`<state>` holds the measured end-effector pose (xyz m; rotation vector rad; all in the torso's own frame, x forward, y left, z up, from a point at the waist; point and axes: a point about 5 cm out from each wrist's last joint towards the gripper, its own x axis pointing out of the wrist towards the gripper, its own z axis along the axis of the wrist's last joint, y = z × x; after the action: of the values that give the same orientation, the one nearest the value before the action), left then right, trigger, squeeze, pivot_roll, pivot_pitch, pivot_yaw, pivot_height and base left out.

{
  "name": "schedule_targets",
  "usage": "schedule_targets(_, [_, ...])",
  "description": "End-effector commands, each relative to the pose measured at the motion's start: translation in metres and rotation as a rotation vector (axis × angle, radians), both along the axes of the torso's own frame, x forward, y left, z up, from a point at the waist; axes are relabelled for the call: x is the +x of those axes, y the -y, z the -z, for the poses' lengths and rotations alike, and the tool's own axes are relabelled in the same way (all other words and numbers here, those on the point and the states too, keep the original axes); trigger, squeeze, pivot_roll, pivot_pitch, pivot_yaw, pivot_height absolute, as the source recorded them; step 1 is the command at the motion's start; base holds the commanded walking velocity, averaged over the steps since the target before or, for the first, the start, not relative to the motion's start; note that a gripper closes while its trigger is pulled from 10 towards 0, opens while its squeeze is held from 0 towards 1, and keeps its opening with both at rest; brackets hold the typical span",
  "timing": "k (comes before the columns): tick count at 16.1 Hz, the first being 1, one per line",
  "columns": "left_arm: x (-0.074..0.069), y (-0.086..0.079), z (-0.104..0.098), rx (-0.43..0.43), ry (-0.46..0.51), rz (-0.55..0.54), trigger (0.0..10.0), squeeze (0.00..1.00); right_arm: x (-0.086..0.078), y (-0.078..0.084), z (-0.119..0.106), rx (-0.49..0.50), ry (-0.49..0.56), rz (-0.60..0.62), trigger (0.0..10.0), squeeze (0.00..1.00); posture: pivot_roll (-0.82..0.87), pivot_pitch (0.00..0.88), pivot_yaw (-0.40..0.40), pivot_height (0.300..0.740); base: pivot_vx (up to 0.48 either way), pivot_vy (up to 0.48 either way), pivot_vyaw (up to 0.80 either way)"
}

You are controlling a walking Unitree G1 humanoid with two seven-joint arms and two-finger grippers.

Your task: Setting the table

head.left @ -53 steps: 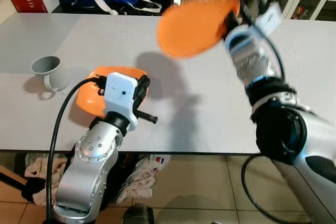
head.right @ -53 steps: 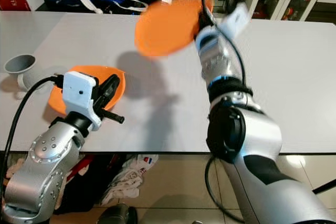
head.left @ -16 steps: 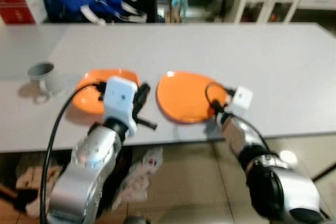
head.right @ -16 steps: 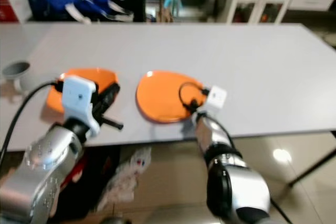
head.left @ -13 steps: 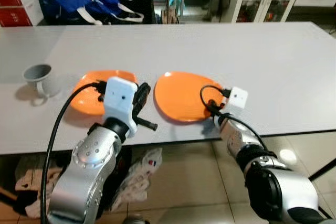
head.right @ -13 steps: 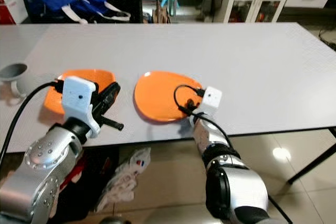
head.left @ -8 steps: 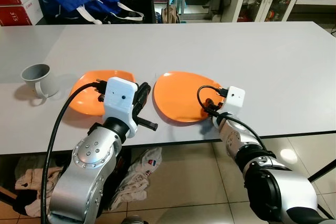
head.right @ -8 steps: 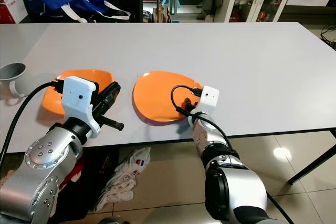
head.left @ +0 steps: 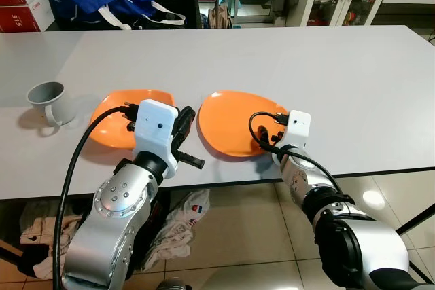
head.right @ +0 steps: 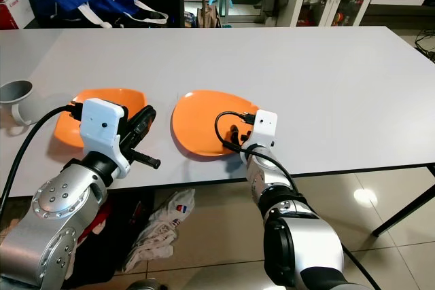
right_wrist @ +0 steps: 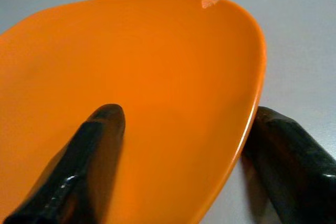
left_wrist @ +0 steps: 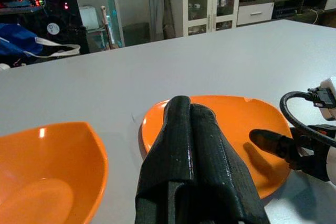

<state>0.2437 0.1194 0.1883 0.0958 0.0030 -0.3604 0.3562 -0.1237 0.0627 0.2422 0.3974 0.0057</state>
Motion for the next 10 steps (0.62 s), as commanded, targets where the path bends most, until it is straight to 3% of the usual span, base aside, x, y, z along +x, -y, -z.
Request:
schedule_targets(1, [0.001, 0.003, -0.001, 0.005, 0.001, 0.014, 10.0, 0.0, -0.006, 0.005, 0.01, -0.02, -0.054, 0.008, 10.0, 1.0, 0.17, 0.047, 0.007, 0.74, 0.0, 0.0, 0.0])
schedule_targets(6, [0.001, 0.004, -0.001, 0.004, -0.002, 0.017, 10.0, 0.0, -0.004, 0.002, 0.007, -0.015, -0.038, -0.012, 10.0, 1.0, 0.17, 0.052, 0.006, 0.74, 0.0, 0.0, 0.0])
schedule_targets(9, [0.001, 0.004, -0.001, 0.004, -0.003, 0.019, 10.0, 0.0, -0.005, -0.006, 0.008, 0.001, -0.041, -0.038, 10.0, 1.0, 0.17, 0.053, 0.006, 0.74, 0.0, 0.0, 0.0])
schedule_targets(10, [0.001, 0.004, -0.001, 0.004, -0.004, 0.02, 10.0, 0.0, -0.008, -0.017, 0.011, 0.016, -0.046, -0.076, 10.0, 1.0, 0.17, 0.054, 0.007, 0.74, 0.0, 0.0, 0.0])
